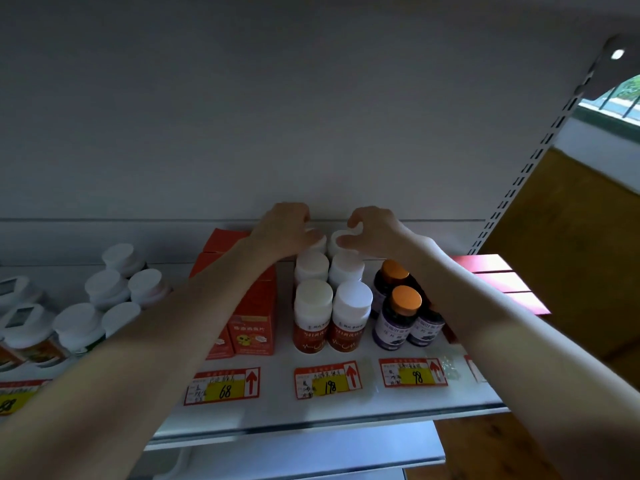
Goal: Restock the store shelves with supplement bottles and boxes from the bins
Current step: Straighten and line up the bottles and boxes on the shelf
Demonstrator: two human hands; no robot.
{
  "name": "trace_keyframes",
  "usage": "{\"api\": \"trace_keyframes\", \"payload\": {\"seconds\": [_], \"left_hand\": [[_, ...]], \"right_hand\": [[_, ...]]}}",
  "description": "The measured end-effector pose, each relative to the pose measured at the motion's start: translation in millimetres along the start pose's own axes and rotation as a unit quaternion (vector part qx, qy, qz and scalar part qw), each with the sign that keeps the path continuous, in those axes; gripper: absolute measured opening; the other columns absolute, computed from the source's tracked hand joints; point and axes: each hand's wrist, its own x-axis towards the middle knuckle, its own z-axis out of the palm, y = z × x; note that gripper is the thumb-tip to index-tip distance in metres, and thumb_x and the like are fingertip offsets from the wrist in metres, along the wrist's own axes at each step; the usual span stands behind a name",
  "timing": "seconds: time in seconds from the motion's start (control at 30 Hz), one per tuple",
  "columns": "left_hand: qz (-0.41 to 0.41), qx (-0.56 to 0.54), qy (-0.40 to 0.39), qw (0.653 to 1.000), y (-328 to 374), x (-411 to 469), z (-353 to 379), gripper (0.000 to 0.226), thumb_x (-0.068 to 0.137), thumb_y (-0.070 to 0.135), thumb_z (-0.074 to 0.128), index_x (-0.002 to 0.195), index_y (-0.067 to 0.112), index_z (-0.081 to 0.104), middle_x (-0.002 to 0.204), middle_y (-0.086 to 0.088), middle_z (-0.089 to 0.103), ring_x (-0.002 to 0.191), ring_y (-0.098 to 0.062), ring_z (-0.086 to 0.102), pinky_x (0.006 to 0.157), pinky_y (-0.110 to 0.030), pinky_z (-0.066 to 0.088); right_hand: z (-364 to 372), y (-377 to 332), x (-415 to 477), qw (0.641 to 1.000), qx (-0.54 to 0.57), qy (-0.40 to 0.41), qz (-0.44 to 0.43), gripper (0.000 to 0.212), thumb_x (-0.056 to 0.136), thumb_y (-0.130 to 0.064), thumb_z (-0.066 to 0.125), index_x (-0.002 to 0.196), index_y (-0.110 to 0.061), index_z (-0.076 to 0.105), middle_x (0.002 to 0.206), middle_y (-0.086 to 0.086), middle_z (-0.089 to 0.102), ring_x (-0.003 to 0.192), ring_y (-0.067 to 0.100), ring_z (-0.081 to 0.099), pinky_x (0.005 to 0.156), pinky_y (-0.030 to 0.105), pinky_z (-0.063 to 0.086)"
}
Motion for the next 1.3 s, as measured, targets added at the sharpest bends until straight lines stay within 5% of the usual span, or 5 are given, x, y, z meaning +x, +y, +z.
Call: {"api": "trace_keyframes", "payload": {"seconds": [0.53,0.8,0.93,1.07,1.3], "left_hand": [[0.006,0.003,-0.035,0.999,-7,12,10,0.034,0.088,0.025,0.058,0.111,0.0,0.063,0.115,-0.019,0.061,0.106,-0.03,0.057,0.084,-0.029,0.042],[0.0,-0.016,0.085,0.996,-14,2,-3,0.034,0.091,0.026,0.056,0.117,0.003,0.059,0.114,-0.018,0.062,0.107,-0.032,0.056,0.089,-0.039,0.045],[-0.001,-0.021,0.129,0.991,-31,-7,-21,0.035,0.091,0.029,0.055,0.116,0.006,0.061,0.11,-0.018,0.063,0.104,-0.031,0.057,0.088,-0.038,0.046],[0.02,-0.032,0.137,0.99,-58,-31,-48,0.046,0.084,0.04,0.053,0.108,0.002,0.065,0.1,-0.018,0.066,0.095,-0.03,0.06,0.084,-0.032,0.044],[0.057,-0.035,0.105,0.992,-90,-107,-73,0.044,0.085,0.043,0.057,0.103,0.005,0.067,0.094,-0.014,0.068,0.088,-0.025,0.061,0.079,-0.028,0.043]], "right_hand": [[10,0,16,1.0,0.005,-0.024,0.008,0.043,0.083,-0.032,0.064,0.119,-0.01,0.054,0.126,0.01,0.05,0.108,0.026,0.051,0.075,0.024,0.037],[4,-4,-12,0.999,0.017,0.046,-0.025,0.035,0.085,-0.034,0.061,0.116,-0.017,0.058,0.12,0.006,0.056,0.104,0.025,0.055,0.085,0.039,0.05],[3,-20,-38,0.989,0.054,0.062,-0.126,0.026,0.084,-0.033,0.064,0.104,-0.018,0.066,0.107,-0.001,0.062,0.097,0.018,0.057,0.082,0.029,0.046],[14,-51,-61,0.977,0.062,0.055,-0.198,0.026,0.083,-0.029,0.067,0.104,-0.016,0.068,0.094,-0.014,0.057,0.082,-0.003,0.047,0.069,0.0,0.035],[43,-94,-74,0.979,-0.021,-0.022,-0.202,0.033,0.083,-0.037,0.065,0.111,-0.021,0.062,0.103,-0.007,0.061,0.091,0.01,0.058,0.077,0.016,0.046]]}}
